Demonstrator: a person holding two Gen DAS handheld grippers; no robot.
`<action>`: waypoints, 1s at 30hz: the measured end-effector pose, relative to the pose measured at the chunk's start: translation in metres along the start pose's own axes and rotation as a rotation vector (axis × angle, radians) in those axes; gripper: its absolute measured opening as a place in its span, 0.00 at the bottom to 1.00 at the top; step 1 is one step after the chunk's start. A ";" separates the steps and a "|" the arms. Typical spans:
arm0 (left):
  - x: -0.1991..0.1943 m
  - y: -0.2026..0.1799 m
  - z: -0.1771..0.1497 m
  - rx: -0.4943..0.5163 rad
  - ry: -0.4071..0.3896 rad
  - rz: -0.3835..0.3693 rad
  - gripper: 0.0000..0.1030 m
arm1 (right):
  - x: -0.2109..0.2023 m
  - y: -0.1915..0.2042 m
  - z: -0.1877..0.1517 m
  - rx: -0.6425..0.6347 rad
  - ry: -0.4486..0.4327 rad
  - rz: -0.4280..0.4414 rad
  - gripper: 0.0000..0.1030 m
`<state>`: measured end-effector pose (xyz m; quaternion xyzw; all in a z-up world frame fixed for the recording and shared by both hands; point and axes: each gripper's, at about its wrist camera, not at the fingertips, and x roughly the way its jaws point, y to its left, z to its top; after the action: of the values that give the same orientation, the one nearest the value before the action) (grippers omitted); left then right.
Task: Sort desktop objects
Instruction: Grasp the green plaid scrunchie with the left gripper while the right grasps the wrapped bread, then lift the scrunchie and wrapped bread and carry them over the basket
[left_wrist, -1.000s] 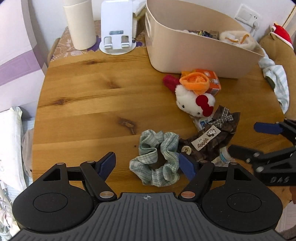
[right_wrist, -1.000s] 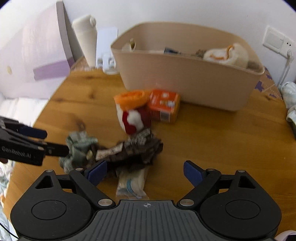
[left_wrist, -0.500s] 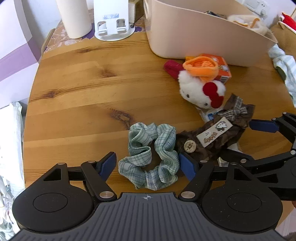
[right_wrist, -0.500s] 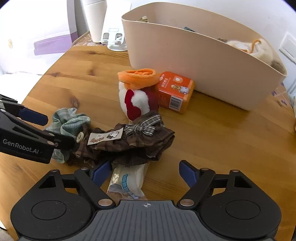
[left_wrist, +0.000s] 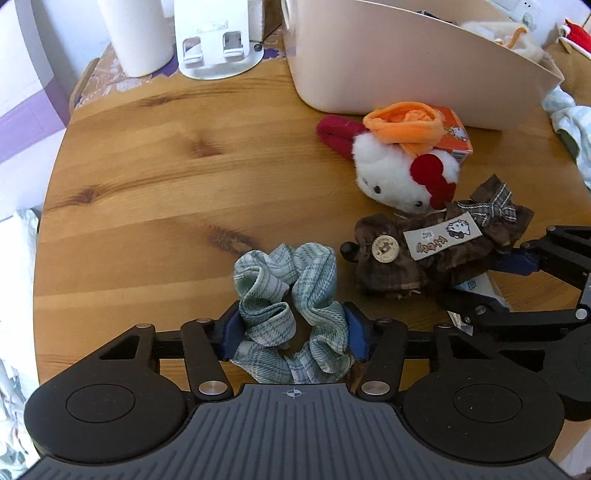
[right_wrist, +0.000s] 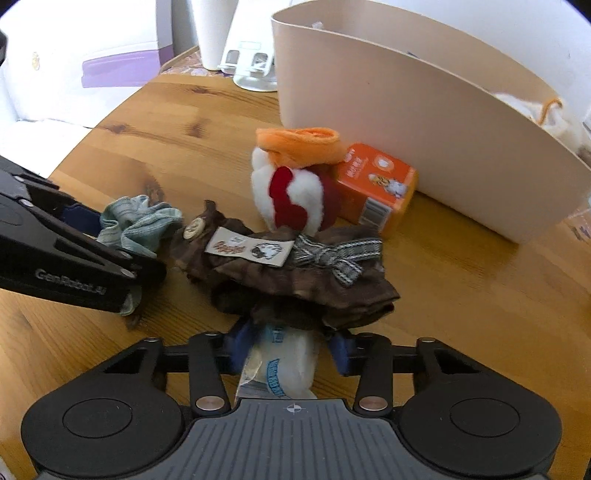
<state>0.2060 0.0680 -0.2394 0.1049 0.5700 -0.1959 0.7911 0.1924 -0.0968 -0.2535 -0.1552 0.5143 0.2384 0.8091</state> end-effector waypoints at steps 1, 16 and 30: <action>0.000 0.000 0.000 0.003 -0.008 0.004 0.49 | 0.000 0.001 0.000 -0.003 0.001 0.005 0.36; -0.015 0.016 -0.012 -0.095 -0.029 -0.056 0.28 | -0.033 -0.033 -0.022 0.210 0.017 0.065 0.21; -0.055 0.018 -0.024 -0.105 -0.110 -0.082 0.28 | -0.082 -0.064 -0.056 0.389 -0.067 0.063 0.20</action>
<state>0.1785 0.1043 -0.1964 0.0288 0.5388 -0.2032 0.8170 0.1556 -0.1970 -0.2027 0.0280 0.5281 0.1649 0.8326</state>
